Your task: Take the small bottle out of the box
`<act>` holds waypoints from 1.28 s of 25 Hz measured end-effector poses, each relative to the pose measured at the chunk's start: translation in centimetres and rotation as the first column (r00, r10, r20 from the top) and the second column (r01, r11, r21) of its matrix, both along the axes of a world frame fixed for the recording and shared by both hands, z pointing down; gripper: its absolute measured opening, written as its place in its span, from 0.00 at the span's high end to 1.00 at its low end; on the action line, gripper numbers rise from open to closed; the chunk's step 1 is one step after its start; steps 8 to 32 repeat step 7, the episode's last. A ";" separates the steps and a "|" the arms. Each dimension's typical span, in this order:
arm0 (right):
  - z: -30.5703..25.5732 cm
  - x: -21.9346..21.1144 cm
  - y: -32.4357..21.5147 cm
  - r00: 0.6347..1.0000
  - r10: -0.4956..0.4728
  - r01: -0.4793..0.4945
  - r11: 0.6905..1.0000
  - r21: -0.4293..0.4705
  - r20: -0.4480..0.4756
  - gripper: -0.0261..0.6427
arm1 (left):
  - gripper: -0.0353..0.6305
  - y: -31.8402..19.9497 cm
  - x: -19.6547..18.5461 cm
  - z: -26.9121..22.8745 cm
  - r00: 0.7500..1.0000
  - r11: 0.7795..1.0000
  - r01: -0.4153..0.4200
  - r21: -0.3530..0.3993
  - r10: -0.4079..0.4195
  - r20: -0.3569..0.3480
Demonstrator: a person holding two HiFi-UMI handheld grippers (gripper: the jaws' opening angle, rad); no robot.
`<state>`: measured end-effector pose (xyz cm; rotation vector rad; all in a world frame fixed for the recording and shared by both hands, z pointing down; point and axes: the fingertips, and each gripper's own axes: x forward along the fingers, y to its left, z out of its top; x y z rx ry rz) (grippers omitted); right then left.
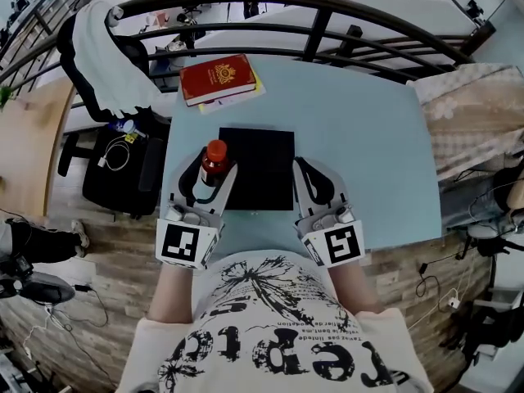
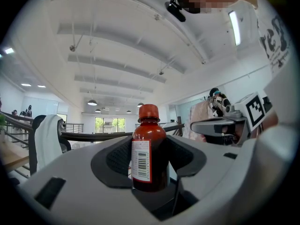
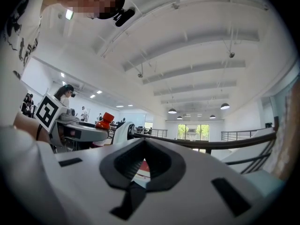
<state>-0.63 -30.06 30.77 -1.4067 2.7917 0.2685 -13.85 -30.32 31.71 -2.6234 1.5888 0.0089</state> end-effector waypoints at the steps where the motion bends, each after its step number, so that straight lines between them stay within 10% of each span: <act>1: 0.0 -0.1 0.0 1.000 -0.002 0.002 1.000 0.001 -0.001 0.95 | 0.60 0.0 -0.1 0.1 1.000 1.000 0.000 -0.002 0.000 0.005; 32: -0.2 -0.5 0.1 1.000 -0.007 0.007 1.000 -0.003 -0.012 0.95 | 0.60 0.1 -0.5 -0.1 1.000 1.000 -0.004 0.003 0.004 0.019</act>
